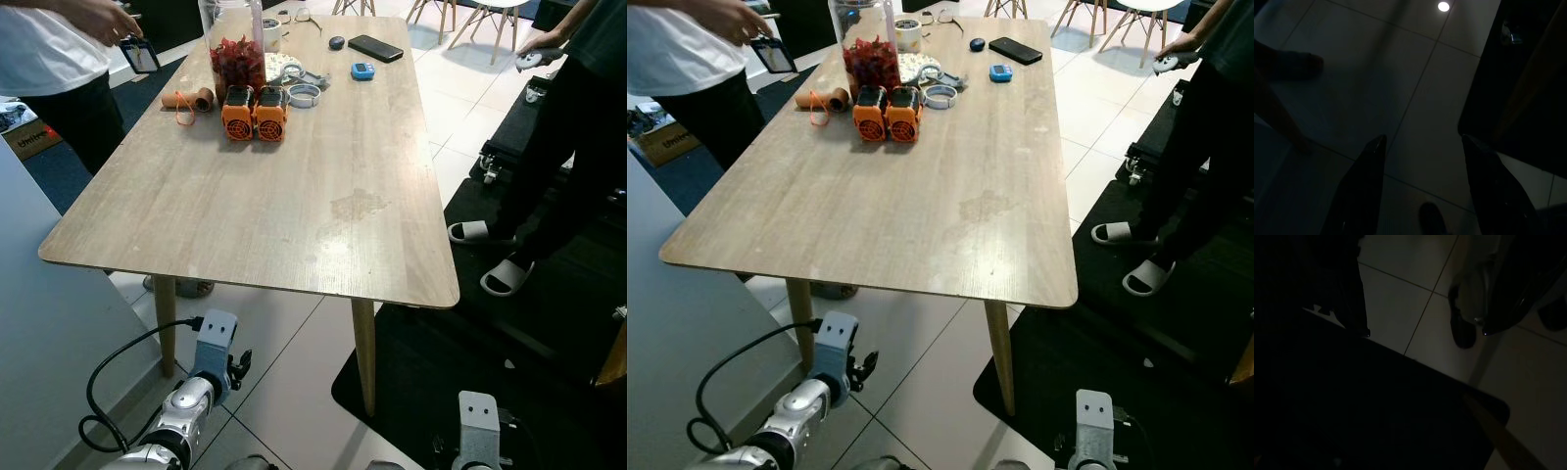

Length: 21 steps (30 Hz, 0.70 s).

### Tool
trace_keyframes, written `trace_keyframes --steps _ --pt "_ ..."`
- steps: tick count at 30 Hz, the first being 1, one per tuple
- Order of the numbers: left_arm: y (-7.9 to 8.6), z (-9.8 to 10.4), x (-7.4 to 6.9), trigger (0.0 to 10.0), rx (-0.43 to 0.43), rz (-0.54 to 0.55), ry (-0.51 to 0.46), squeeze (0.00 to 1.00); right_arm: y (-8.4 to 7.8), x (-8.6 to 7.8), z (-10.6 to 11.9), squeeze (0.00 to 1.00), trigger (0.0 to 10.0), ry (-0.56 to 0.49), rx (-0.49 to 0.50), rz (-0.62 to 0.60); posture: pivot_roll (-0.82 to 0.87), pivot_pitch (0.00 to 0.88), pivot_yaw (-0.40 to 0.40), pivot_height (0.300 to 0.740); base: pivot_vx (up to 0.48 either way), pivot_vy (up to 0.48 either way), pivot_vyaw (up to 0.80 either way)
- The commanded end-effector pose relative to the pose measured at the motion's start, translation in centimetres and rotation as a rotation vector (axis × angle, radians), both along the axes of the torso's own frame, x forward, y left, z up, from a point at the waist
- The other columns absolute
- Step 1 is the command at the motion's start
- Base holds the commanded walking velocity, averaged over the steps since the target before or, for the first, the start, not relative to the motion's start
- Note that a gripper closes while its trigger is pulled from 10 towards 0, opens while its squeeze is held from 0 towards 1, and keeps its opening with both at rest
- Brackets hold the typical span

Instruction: Hang keys on a hook

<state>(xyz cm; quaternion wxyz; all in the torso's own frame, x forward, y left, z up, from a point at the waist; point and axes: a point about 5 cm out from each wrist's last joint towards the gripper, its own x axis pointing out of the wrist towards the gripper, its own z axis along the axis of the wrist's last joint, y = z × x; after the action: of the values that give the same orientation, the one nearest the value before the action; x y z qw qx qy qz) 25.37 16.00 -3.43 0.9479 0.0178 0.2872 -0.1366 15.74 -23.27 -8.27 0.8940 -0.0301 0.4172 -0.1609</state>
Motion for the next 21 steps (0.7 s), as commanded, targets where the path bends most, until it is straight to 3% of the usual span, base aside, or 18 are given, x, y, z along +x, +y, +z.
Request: trace_keyframes --steps 1,5,13,21 --pt "0.8 -0.4 -0.5 10.0 0.036 0.007 0.028 0.0 -0.9 -0.9 -0.1 0.0 10.0 0.019 -0.023 -0.05 0.02 0.056 0.028 0.74 0.0 0.0 0.0" --pt "1.0 -0.6 -0.8 10.0 0.042 0.009 0.033 0.0 -1.9 -2.3 -0.4 0.0 10.0 0.054 -0.048 -0.08 0.01 0.053 0.02 0.74 0.0 0.0 0.0" --pt "0.9 -0.8 -1.0 10.0 0.036 0.032 0.033 0.0 -2.4 -3.4 -0.6 0.0 10.0 0.082 -0.063 -0.072 0.02 0.058 0.002 0.74 0.0 0.0 0.0" --pt "0.7 -0.8 -1.0 10.0 0.032 0.032 0.031 0.0 -1.0 -1.5 -0.3 0.0 10.0 0.023 -0.033 -0.046 0.02 0.064 0.005 0.74 0.0 0.0 0.0"
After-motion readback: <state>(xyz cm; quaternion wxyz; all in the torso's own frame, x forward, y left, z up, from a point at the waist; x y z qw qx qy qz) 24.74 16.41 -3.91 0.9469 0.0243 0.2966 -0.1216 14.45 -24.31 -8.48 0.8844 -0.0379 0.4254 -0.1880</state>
